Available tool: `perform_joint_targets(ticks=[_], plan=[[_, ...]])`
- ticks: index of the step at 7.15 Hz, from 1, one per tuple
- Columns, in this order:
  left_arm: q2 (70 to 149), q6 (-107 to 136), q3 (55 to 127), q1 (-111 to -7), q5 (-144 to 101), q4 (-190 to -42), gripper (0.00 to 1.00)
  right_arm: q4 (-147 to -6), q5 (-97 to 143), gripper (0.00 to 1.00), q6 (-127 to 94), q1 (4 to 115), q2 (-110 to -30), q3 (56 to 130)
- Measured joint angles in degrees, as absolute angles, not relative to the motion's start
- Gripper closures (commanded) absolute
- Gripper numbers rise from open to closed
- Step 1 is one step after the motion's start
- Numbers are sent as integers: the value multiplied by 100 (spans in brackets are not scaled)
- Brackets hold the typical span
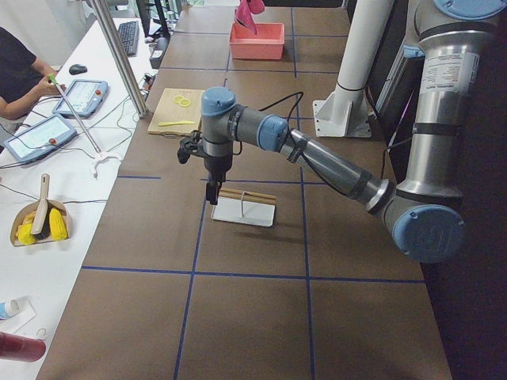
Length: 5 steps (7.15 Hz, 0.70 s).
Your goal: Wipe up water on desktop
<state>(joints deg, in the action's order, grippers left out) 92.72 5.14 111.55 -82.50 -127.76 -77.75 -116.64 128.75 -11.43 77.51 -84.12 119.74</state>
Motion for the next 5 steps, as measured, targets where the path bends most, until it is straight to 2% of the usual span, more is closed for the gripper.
perform_joint_targets(ticks=[1,2,5], plan=[[9275,-50,10735,-8576,-12937,-7797,0,-11658,12881,71,-1123,7761,-8424,11884],[9271,-379,10479,-8746,-13021,-7812,0,-11608,12884,1,-1120,7763,-8416,11782],[9242,-600,9876,-8849,-13076,-8271,0,-11210,12920,0,-1150,7766,-8503,11609]])
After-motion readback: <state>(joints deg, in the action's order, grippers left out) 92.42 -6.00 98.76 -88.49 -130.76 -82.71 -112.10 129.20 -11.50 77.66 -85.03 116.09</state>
